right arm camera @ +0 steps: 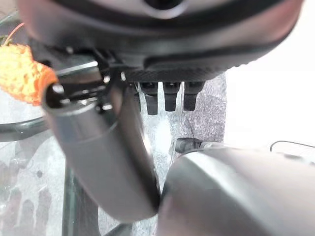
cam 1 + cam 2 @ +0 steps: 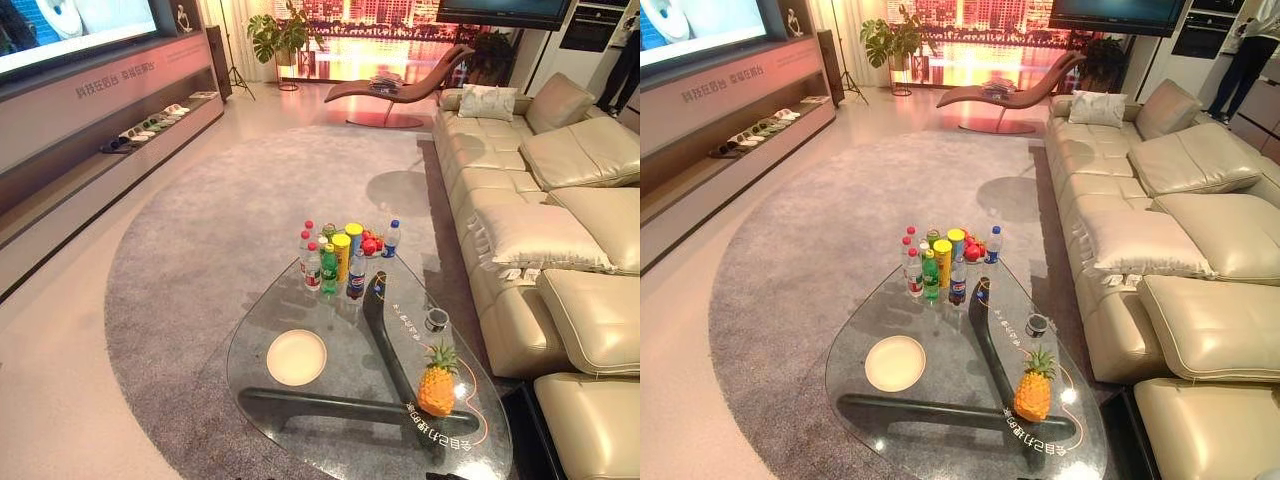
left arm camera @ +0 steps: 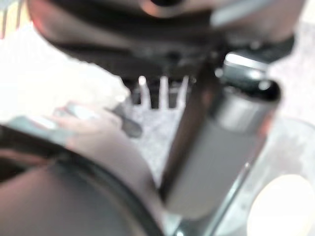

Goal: Pick up the fruit to the plate

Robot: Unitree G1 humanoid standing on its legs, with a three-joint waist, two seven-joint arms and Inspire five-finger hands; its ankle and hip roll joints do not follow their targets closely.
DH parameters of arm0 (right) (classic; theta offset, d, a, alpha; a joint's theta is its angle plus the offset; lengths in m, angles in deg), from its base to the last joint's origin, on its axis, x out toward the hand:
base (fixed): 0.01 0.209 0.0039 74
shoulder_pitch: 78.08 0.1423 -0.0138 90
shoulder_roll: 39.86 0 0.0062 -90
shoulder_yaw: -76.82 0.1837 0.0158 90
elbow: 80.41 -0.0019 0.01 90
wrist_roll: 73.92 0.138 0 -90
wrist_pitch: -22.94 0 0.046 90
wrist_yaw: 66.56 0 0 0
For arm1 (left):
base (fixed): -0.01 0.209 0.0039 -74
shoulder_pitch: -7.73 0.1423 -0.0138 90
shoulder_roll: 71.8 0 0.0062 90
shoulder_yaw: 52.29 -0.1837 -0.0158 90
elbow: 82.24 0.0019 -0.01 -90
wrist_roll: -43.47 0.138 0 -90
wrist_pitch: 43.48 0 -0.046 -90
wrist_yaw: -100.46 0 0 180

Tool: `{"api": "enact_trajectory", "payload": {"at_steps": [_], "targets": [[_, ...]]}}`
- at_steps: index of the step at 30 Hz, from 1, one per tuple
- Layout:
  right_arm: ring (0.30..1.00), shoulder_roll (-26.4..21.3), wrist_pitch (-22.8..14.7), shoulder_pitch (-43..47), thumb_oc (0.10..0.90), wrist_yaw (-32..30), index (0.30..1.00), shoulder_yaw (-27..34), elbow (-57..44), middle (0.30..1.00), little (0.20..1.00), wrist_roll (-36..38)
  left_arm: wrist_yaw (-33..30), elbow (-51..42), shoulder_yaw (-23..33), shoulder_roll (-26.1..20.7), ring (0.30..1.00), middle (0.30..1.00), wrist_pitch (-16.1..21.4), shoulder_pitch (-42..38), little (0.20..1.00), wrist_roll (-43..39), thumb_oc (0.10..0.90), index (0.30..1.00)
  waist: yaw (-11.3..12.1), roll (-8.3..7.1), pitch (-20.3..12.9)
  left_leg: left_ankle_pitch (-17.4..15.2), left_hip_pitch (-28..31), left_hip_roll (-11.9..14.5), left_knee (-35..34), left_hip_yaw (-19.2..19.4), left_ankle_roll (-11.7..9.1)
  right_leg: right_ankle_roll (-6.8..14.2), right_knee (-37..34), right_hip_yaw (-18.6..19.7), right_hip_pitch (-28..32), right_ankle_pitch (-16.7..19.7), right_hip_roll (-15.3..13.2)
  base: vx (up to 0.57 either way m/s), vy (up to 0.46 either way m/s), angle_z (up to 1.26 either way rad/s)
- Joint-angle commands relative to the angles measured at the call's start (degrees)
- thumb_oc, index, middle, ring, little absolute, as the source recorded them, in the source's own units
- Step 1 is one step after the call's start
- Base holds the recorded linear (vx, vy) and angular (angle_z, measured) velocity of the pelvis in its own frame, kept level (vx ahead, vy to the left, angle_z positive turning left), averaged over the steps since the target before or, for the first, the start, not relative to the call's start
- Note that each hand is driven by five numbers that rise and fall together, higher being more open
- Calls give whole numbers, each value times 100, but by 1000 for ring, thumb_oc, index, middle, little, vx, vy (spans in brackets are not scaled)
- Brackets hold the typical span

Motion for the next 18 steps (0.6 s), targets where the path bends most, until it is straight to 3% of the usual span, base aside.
{"api": "enact_trajectory", "payload": {"at_steps": [1, 9, 18], "targets": [[900, -4, 85, 81, 800, -497, 900, -165, 471, 900, 900, -11, -90, 381, 1, 127, 900, 900, 165, -457, 900, 214, 800, 900, -73, -114, 266, -432, 115, 2, -2, 31, -73, 427, 23, 16, -43, 98, -341, 0, 0, 0], [900, -102, -353, 78, 800, -1410, 900, 248, 379, 900, 900, 612, -116, 325, 4, 98, 900, 900, 216, -439, 900, 113, 800, 900, -93, -123, 489, -433, -2, -5, 135, 11, -50, 387, 187, 69, -178, 54, -311, -3, -2, -2], [900, -310, -1416, 304, 800, -2375, 900, 436, -588, 900, 900, 1238, -132, 61, -118, -87, 900, 900, 195, -539, 900, -61, 800, 900, 22, -266, 914, -547, -560, -40, 755, -54, -43, 316, 471, 106, -555, 39, -260, -41, -52, -3]]}}
